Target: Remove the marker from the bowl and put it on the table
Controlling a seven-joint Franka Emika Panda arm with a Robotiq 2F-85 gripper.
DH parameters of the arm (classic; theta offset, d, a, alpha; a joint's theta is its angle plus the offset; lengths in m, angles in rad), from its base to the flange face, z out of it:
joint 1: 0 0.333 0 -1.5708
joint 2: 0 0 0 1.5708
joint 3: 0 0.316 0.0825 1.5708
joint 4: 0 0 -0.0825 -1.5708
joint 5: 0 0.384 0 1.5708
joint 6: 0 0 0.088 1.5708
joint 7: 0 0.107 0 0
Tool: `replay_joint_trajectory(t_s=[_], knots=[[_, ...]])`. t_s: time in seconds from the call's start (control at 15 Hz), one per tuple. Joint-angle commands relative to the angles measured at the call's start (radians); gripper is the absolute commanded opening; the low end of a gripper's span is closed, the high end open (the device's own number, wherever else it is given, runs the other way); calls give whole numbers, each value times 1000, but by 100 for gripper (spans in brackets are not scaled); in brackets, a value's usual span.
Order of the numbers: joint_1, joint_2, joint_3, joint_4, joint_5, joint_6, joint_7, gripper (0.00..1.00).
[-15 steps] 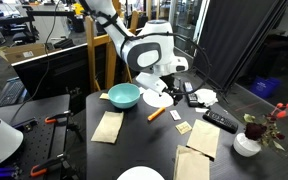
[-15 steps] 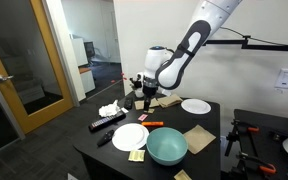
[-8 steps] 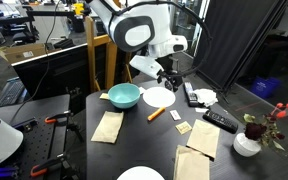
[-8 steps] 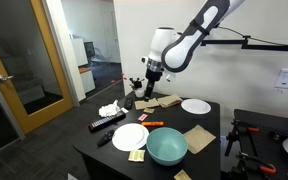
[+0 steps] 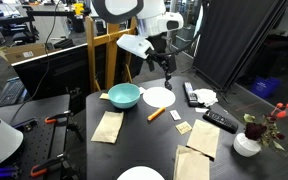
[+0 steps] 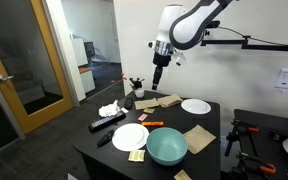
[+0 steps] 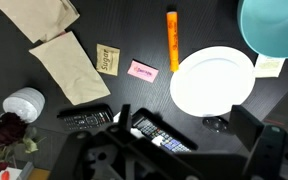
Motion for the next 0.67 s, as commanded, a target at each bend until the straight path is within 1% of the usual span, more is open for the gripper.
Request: replay_joint_trajectory(t_s=[0.0,0.2,0.27,0.4,0.6], knots=[[19,-114,-39,-31,7,-139,-22,100],[28,-162,-62,-24,8,-236,-28,100],[37,-111,-63,-4,-1,-185,1,100],[39,-135,-71,-5,-2,-217,1,100],[43,-140,-73,-8,-2,-221,1,100]])
